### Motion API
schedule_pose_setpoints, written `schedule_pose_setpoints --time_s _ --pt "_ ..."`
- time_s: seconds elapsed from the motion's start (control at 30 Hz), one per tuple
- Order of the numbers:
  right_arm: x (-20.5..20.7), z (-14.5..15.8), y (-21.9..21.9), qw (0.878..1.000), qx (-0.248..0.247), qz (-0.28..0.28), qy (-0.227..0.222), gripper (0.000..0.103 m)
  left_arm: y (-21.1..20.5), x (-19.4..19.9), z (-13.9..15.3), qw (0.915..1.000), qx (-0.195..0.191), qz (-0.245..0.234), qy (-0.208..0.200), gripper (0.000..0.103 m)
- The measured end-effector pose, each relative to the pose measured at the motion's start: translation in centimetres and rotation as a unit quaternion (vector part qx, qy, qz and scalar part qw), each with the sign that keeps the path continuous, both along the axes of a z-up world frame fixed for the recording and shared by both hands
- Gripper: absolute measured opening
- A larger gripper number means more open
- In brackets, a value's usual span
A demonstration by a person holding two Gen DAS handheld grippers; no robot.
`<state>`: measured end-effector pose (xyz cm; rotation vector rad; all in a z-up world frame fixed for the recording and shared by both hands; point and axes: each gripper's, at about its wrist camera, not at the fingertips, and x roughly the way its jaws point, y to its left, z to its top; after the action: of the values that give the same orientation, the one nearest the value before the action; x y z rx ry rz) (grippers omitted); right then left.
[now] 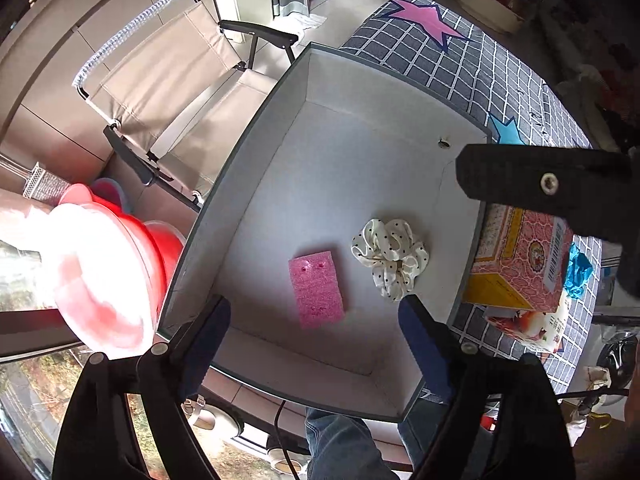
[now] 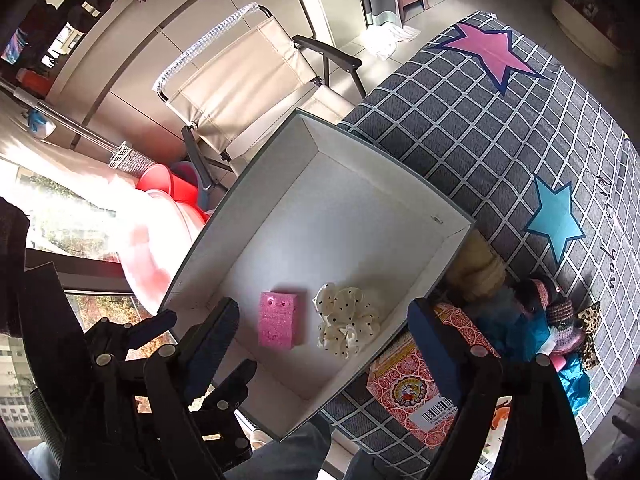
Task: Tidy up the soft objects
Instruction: 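Open both grippers to drop the sponge and scrunchie into the box, then grasp the striped knit hat with the left gripper while the right grasps the leopard scrunchie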
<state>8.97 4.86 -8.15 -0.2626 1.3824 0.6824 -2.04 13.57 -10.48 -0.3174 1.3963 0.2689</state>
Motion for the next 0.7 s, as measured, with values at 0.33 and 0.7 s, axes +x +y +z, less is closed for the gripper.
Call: schedule_pose_setpoints --time_s 0.33,0.7 --pt "2.2 1.8 -4.9 0.997 0.017 -0.077 -0.008 0.093 0.1 1.8 -0.9 0.9963 -0.085 0.012 0.009 0.103" --pt "5.8 0.7 -19.3 0.97 -0.005 -0.243 -0.001 0.093 -4.1 5.2 1.8 0.9954 -0.086 -0.043 0.001 0.103"
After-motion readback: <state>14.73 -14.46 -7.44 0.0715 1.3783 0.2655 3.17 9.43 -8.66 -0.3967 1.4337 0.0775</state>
